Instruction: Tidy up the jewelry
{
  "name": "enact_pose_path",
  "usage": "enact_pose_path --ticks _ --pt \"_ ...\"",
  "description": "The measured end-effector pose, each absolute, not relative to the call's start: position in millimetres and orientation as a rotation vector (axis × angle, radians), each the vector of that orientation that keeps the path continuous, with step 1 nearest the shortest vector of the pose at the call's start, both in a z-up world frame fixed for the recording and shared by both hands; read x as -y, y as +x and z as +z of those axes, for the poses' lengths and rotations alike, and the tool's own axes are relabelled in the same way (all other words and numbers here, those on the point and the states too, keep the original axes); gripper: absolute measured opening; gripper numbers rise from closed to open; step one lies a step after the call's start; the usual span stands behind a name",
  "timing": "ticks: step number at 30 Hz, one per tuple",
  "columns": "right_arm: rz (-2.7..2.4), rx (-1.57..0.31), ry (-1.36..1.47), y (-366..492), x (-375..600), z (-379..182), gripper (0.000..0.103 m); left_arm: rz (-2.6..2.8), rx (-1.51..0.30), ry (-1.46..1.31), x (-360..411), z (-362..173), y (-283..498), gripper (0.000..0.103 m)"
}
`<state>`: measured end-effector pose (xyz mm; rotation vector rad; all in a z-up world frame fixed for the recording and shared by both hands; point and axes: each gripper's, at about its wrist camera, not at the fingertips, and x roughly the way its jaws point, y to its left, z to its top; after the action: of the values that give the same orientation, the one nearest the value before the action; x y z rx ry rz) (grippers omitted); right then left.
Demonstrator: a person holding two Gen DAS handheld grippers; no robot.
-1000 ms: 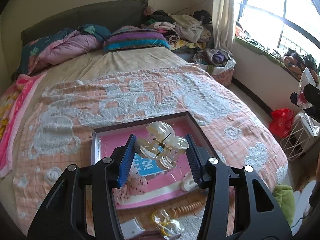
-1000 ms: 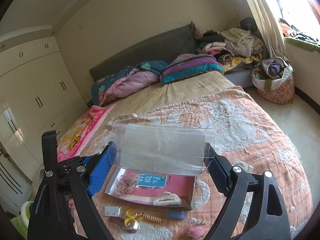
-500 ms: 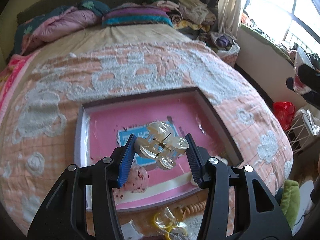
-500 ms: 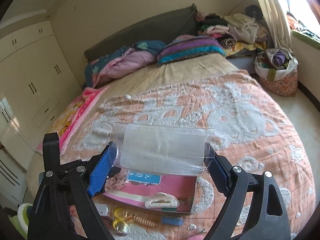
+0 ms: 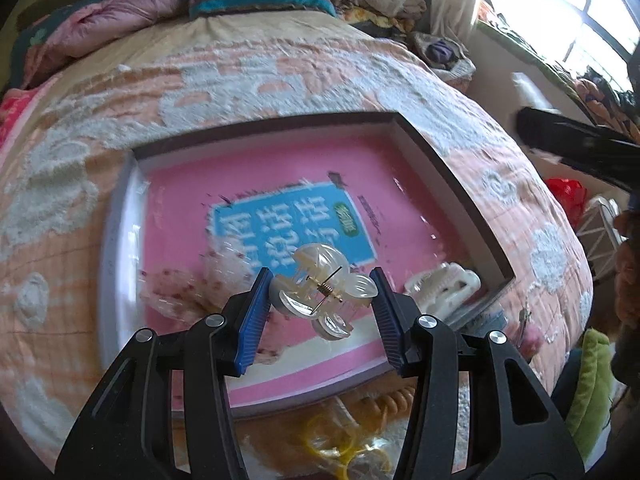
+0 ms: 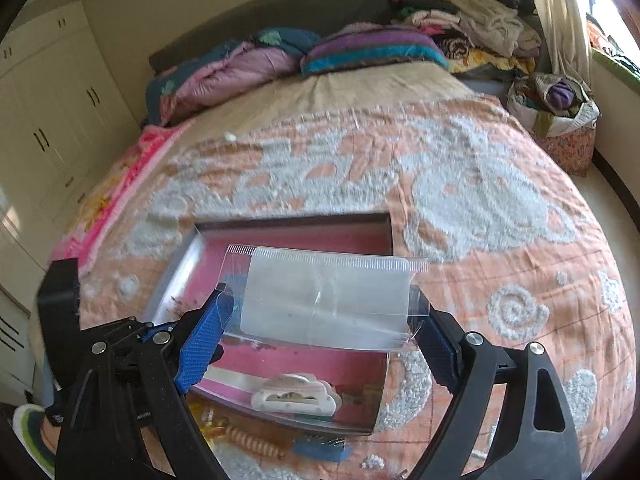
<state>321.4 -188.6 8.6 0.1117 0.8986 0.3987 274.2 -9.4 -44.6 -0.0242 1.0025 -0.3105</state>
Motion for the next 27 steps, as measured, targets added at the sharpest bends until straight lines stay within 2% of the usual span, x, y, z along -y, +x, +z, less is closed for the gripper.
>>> enact_pose_path --ticks 7,8,10,14,17,23,27 --pt "0.392 -0.956 0.086 325 178 -18 0.086 -0.332 -1.061 0.012 20 -69 275 0.041" --pt "0.397 -0.962 0.078 325 176 -21 0.086 -0.333 -1.065 0.009 20 -70 275 0.043" --pt "0.402 -0.977 0.074 325 172 -28 0.087 -0.327 -1.058 0.004 17 -69 271 0.055" --pt "0.397 -1.006 0.085 323 170 -40 0.087 -0.314 -1.06 -0.004 12 -67 266 0.057" --pt "0.405 -1.025 0.106 318 168 -46 0.092 -0.31 -1.053 -0.001 10 -62 261 0.062" --pt "0.411 -0.992 0.139 299 176 -34 0.098 -0.294 -1.03 0.001 8 -49 250 0.064" --pt "0.401 -0.931 0.167 285 191 -11 0.099 -0.275 -1.025 0.001 7 -44 245 0.069"
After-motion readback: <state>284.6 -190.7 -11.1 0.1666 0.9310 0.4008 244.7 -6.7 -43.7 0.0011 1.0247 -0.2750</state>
